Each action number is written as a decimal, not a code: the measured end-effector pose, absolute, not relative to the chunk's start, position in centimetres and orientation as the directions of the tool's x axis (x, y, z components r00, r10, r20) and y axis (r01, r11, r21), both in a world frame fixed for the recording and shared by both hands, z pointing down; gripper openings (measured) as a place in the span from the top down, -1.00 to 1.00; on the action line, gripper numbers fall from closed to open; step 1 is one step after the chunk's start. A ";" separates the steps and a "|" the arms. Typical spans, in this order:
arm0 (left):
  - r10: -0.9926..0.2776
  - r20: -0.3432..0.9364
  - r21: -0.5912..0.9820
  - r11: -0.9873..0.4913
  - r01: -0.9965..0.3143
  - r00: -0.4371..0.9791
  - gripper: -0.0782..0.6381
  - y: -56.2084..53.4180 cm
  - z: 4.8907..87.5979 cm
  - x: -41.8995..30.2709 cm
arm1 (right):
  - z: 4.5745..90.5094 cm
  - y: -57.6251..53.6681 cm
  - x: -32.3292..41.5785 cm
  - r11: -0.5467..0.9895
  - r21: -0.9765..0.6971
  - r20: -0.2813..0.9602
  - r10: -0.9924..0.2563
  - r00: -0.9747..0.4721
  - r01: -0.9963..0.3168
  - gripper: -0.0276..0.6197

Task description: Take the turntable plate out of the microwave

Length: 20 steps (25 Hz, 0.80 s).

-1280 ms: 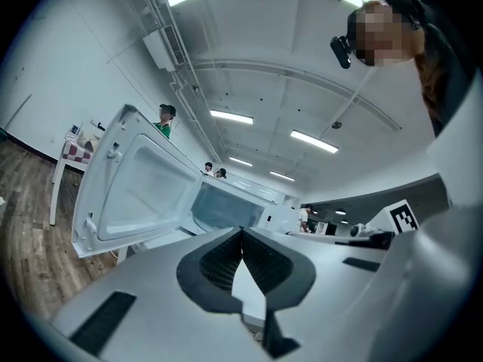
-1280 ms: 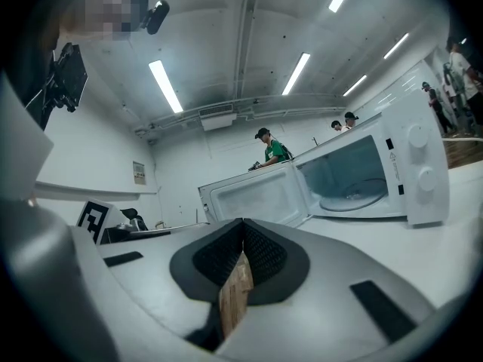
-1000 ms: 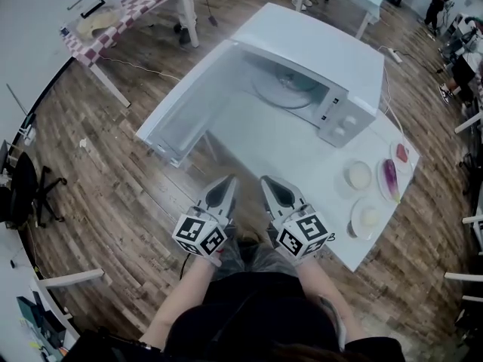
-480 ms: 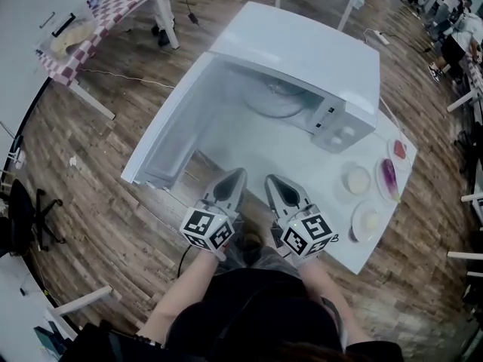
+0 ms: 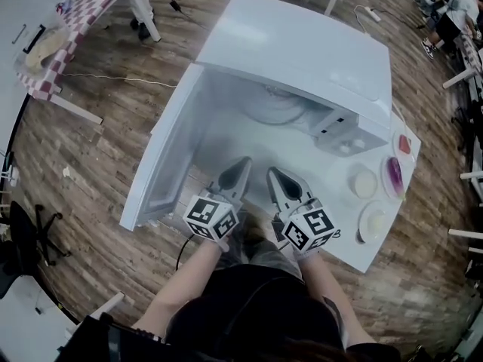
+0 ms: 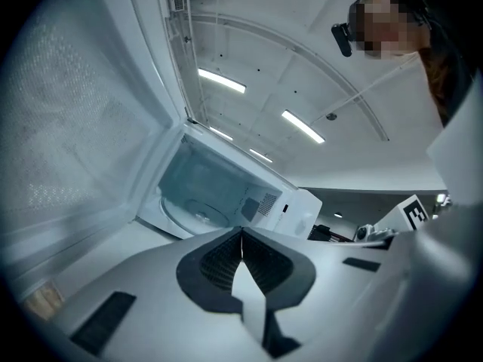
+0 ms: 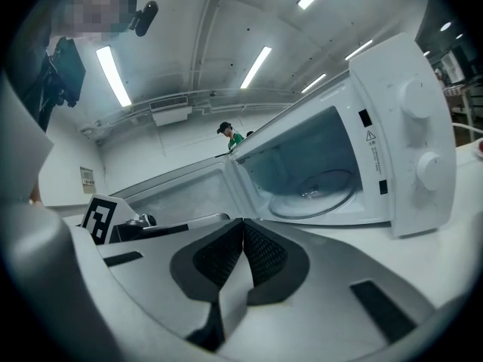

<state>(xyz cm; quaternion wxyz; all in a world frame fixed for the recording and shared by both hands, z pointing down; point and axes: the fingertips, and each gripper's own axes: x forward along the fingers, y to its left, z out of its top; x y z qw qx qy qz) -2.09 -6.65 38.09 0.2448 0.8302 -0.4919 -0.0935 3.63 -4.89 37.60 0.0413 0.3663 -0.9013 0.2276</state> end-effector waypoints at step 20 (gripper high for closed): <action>-0.788 0.147 0.644 -0.382 -0.663 0.597 0.75 -14.2 42.8 -1.1 | 42.8 -12.8 4.6 0.385 -0.530 0.328 -0.729 -0.601 -0.756 0.85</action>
